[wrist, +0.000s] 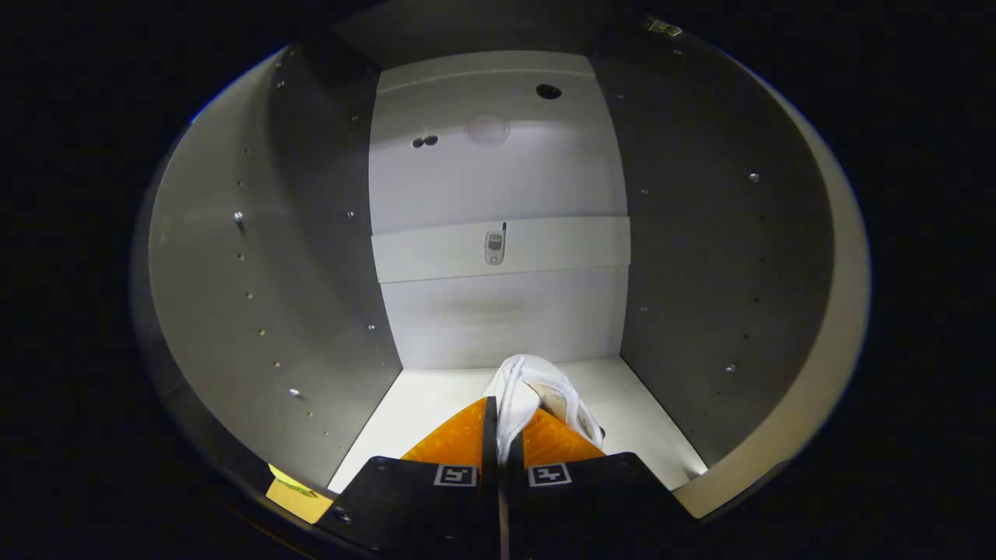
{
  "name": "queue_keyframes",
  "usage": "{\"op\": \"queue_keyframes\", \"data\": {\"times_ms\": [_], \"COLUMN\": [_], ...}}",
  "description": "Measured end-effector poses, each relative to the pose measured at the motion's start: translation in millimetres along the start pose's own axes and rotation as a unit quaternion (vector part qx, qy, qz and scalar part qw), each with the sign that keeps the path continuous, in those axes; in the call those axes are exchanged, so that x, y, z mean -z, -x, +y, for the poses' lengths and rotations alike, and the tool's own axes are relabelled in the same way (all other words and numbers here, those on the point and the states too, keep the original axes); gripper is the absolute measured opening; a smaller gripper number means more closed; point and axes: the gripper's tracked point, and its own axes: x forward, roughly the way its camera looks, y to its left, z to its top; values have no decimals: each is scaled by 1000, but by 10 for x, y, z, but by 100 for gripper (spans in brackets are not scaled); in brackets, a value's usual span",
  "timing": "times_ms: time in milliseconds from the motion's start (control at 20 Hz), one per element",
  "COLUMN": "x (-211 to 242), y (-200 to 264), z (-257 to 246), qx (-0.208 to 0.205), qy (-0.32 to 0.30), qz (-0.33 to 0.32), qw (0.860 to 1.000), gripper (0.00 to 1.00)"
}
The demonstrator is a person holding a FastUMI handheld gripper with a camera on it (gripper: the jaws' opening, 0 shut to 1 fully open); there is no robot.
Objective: Open the shoe cabinet door, grab the shoes and put them into the shoe cabinet, then close the shoe cabinet door.
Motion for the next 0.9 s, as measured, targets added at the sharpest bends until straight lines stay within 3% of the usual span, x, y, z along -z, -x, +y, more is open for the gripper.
{"op": "queue_keyframes", "data": {"times_ms": [350, 600, 750, 850, 900], "x": [255, 557, 606, 587, 569], "y": [-471, -558, -481, -373, -321], "z": [90, 368, 394, 412, 436], "qx": [13, -10, -12, -17, -22], "qy": [33, 11, -21, -50, -61], "qz": [25, 71, 94, 103, 103], "qw": [999, 997, 995, 993, 993], "gripper": [9, 9, 31, 38, 48]}}
